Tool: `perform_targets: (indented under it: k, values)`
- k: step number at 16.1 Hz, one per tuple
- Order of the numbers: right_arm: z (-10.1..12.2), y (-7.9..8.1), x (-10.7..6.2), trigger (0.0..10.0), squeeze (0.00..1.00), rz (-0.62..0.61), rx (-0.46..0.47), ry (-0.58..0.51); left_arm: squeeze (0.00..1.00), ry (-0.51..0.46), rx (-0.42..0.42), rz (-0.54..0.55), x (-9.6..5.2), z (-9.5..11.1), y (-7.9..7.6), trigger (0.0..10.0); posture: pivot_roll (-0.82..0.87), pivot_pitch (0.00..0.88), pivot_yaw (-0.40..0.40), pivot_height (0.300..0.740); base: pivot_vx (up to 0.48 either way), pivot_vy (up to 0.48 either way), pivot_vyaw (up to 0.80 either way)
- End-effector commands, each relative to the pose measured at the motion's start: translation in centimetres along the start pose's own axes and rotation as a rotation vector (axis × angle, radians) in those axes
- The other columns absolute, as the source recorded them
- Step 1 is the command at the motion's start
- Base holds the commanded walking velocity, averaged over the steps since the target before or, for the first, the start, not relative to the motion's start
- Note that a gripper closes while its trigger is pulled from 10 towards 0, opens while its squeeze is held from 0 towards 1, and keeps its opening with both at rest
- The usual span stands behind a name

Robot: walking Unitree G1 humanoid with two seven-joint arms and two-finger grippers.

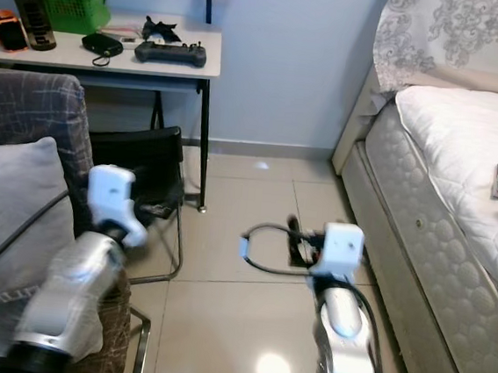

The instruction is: Clean up the room

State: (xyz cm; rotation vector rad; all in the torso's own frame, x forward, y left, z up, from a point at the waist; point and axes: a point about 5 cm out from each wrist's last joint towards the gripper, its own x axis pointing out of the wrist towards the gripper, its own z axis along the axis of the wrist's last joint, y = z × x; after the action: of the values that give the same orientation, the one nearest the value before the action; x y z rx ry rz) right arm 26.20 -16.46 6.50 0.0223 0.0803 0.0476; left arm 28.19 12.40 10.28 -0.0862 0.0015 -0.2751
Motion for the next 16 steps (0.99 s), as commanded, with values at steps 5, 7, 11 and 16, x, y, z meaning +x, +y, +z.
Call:
perform_targets:
  k: [5,7,11,16]
  values:
    - [-0.5,0.0,0.5,10.0,0.00,0.026,-0.060,0.025,0.00,0.019,0.033,0.051,0.2,-0.6,0.4,10.0,0.04,0.000,-0.009,0.740,0.000,-0.352,0.00]
    - [-0.7,-0.1,0.6,10.0,0.00,0.038,-0.067,0.034,0.00,0.033,0.026,0.049,0.0,-1.1,0.4,10.0,0.04,0.000,-0.008,0.740,0.000,-0.214,-0.76]
    - [-1.2,-1.1,0.5,10.0,0.00,-0.007,-0.101,0.041,0.00,0.064,0.017,0.017,0.7,-1.6,0.6,10.0,0.02,0.000,-0.003,0.740,0.000,0.304,-0.76]
    - [-2.6,-2.5,-1.0,10.0,0.00,-0.144,-0.050,0.058,0.00,0.120,0.082,0.016,0.0,-2.9,1.3,10.0,0.00,0.000,0.039,0.740,0.000,0.288,-0.76]
